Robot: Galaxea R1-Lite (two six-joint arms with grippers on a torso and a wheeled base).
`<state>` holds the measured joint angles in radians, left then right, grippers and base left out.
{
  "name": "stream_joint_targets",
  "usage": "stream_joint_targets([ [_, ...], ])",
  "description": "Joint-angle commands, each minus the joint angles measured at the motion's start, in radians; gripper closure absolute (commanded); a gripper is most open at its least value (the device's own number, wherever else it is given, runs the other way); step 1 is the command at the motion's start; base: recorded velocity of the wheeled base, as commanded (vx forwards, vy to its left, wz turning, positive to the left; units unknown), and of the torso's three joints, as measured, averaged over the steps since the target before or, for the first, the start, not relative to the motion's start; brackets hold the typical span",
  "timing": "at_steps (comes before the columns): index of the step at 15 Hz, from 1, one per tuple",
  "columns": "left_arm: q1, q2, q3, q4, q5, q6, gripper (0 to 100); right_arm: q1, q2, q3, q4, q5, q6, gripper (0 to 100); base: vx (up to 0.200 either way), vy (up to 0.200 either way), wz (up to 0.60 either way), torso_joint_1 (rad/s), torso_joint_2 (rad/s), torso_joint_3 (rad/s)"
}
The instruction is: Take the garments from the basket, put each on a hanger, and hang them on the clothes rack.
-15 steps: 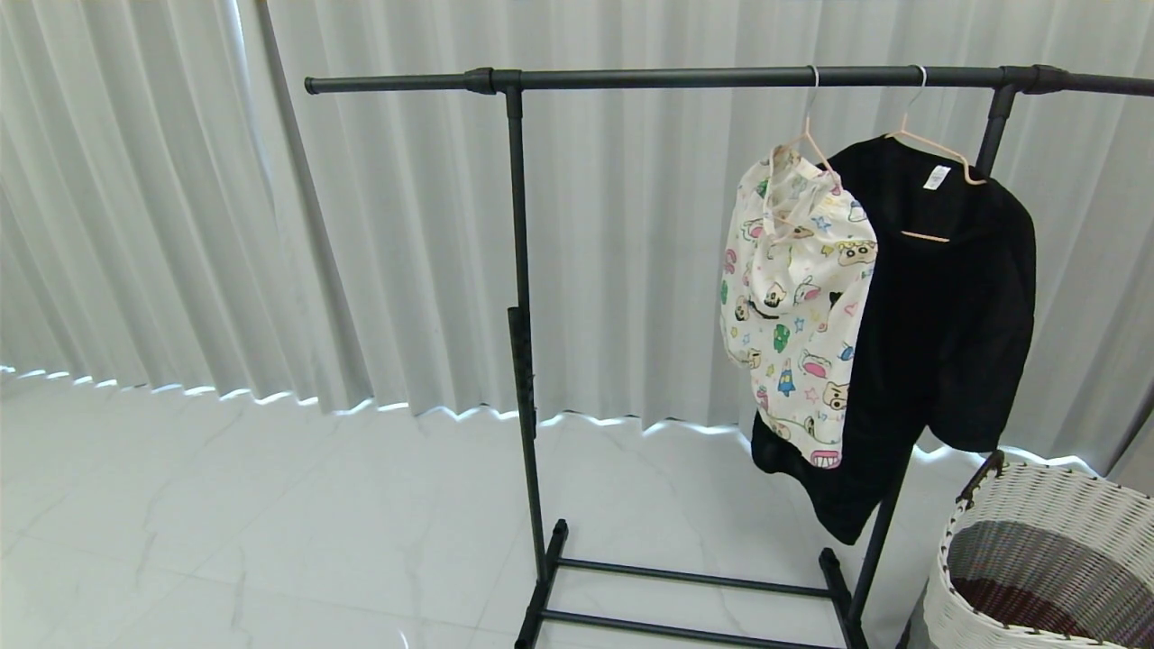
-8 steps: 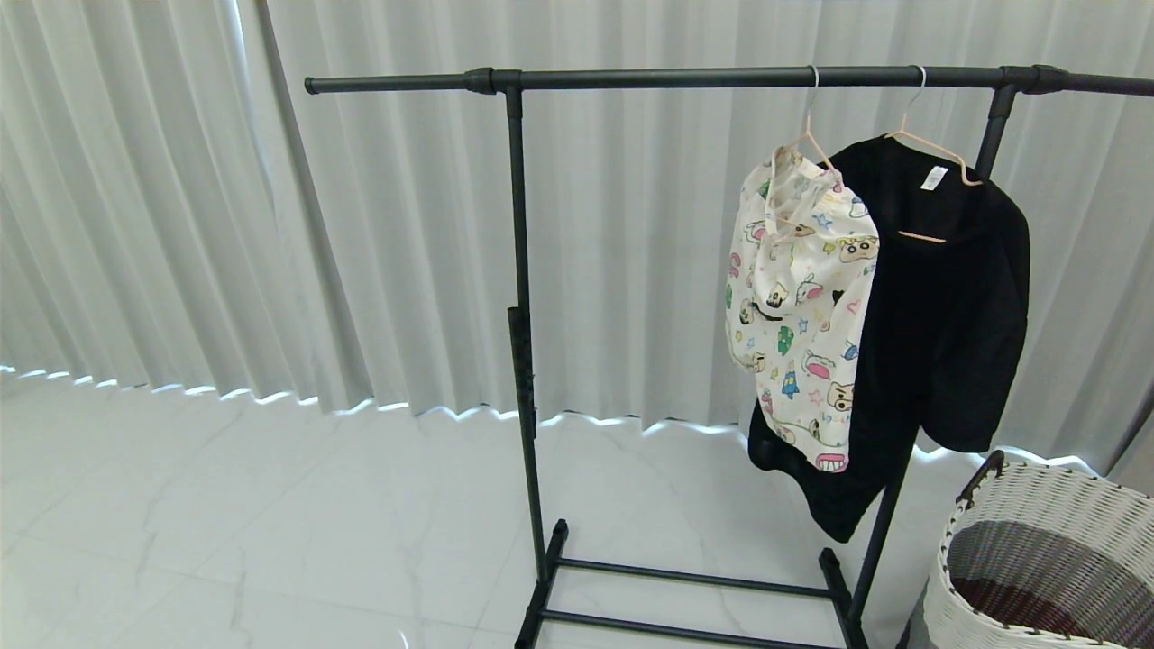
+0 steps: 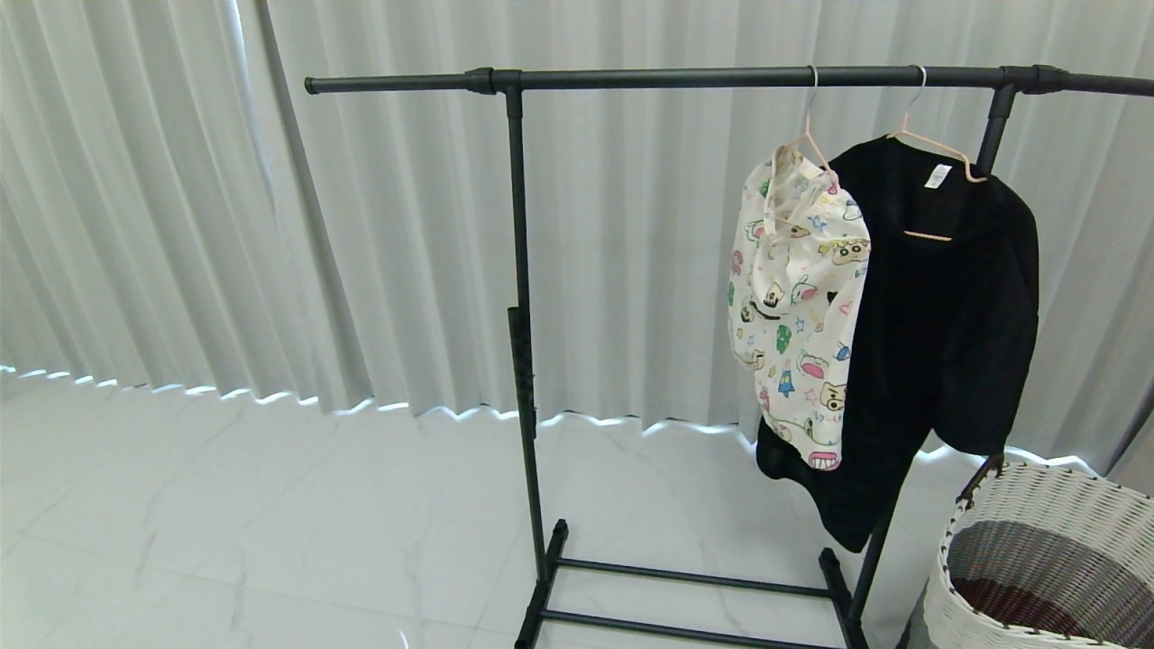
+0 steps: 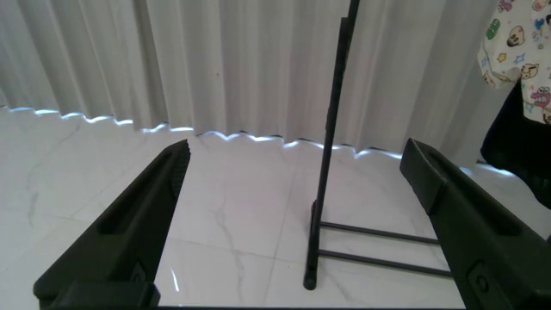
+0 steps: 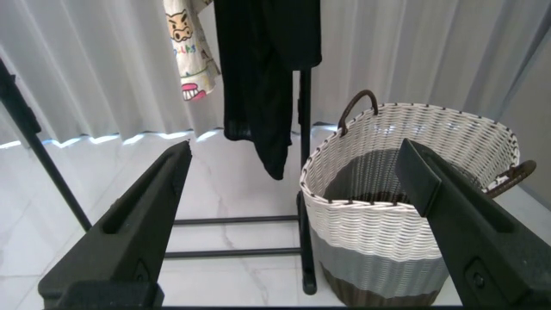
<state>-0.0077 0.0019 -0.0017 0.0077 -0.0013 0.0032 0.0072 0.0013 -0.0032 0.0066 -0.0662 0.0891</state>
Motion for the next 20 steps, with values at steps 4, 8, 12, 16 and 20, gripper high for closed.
stream_joint_targets([
  [4, 0.000, 0.000, 0.000, 0.000, 0.001, 0.000, 0, 0.000, -0.001, 0.000, 0.001, 0.000, 0.000, 0, 0.000, 0.000, 0.00, 0.000, 0.00, 0.000],
  [8, 0.000, 0.000, 0.000, 0.000, 0.000, 0.000, 0, 0.000, -0.001, 0.000, 0.001, 0.000, 0.000, 0, 0.000, 0.000, 0.00, 0.000, 0.00, 0.000],
  [12, 0.000, 0.000, 0.000, 0.000, 0.000, 0.000, 0, -0.001, -0.001, 0.000, 0.001, 0.000, 0.000, 0, 0.000, 0.000, 0.00, 0.000, 0.00, 0.000],
  [16, 0.000, 0.000, 0.000, 0.000, 0.000, 0.000, 0, 0.000, -0.001, 0.000, 0.000, 0.000, 0.000, 0, 0.000, 0.000, 0.00, 0.000, 0.00, 0.000],
  [20, 0.000, 0.000, 0.000, 0.000, 0.000, 0.000, 0, 0.000, -0.001, 0.000, 0.000, 0.000, 0.000, 0, 0.000, 0.000, 0.00, 0.000, 0.00, 0.000],
])
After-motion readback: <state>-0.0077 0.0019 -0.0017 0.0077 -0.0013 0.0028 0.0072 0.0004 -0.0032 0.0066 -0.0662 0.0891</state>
